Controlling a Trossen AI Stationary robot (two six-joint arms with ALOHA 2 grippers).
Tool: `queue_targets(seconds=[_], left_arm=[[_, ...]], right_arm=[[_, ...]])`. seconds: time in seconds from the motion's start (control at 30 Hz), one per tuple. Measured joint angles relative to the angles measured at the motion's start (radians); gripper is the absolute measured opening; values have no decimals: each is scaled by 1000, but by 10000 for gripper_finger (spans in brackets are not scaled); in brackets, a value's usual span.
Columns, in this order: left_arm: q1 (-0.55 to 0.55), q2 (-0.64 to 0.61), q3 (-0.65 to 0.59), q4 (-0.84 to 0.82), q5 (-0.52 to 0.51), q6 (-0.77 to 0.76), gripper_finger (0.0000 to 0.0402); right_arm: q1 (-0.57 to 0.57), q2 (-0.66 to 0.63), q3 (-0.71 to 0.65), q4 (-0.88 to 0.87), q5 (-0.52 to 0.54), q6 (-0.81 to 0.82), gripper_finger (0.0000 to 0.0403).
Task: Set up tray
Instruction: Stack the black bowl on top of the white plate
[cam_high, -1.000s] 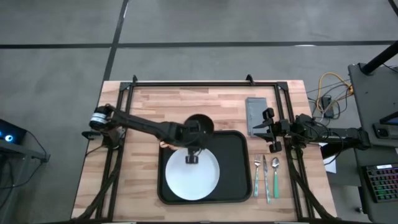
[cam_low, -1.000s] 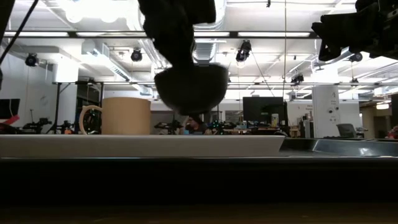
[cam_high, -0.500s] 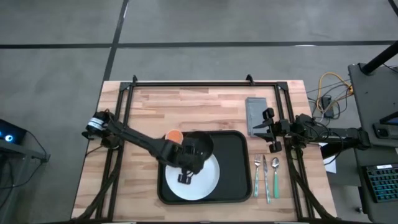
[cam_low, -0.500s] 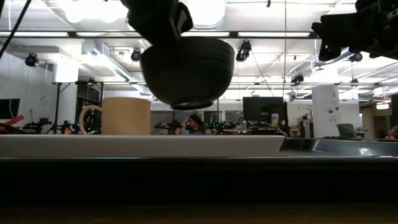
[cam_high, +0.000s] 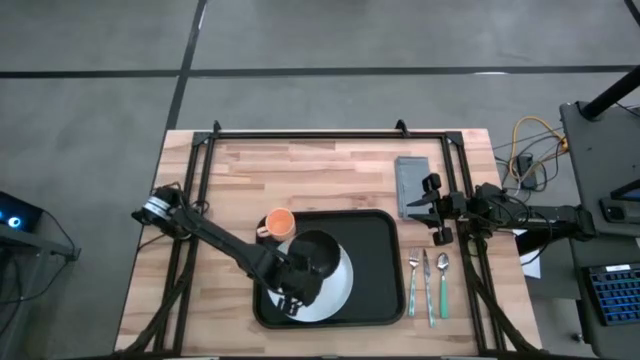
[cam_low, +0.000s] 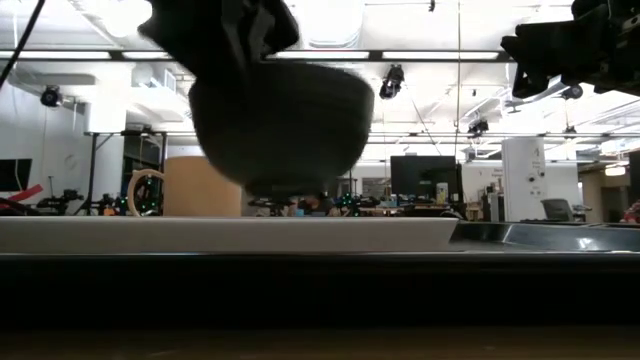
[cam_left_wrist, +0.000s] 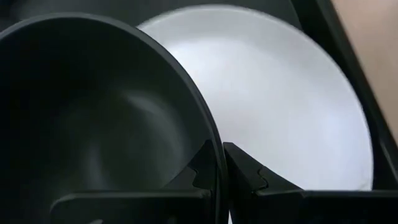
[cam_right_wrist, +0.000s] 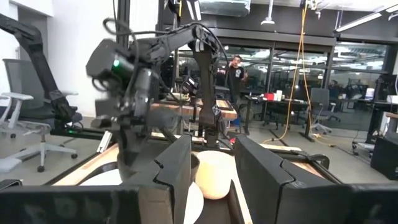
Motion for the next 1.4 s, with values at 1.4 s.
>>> queue_targets(seconds=[1.4], left_arm=[[-98, 81, -29, 35, 47, -133, 11]], right_arm=[[0, 0, 0, 0, 0, 0, 112]])
